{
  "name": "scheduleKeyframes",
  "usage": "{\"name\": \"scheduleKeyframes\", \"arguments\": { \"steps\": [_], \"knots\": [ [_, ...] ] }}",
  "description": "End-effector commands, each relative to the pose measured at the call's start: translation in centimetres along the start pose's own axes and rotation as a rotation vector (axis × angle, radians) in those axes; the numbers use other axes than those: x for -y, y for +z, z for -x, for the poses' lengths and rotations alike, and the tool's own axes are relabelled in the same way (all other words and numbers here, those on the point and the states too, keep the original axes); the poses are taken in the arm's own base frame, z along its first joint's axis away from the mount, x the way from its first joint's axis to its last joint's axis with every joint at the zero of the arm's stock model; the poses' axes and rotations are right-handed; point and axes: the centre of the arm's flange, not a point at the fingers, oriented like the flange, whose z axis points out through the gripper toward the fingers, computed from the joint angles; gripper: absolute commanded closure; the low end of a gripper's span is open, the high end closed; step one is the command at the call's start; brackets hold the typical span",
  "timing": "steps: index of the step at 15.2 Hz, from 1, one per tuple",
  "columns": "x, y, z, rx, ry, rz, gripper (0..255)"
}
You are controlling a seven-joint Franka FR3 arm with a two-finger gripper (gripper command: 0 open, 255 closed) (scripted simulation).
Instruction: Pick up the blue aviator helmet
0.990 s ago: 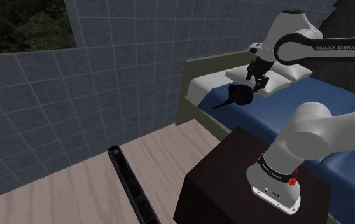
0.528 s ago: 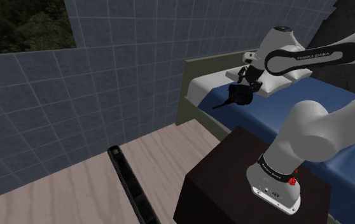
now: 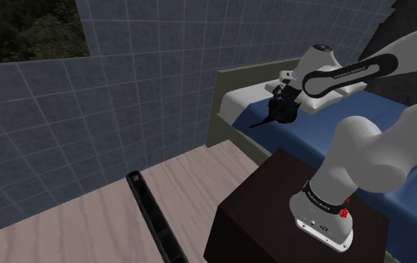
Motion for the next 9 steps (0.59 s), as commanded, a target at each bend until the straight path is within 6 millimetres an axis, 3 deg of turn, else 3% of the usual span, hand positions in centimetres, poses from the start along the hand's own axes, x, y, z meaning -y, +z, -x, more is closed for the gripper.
{"name": "scheduleKeyframes", "arguments": {
  "steps": [1, 4, 5, 9],
  "knots": [
    [0.32, 1.06, -0.16, 0.0, -0.001, 0.001, 0],
    [0.53, 1.86, -0.24, 0.0, -0.001, 0.001, 0],
    [0.58, 1.87, -0.26, 0.0, -0.001, 0.001, 255],
    [0.56, 1.88, -0.22, 0.0, -0.001, 0.001, 255]
  ]
}}
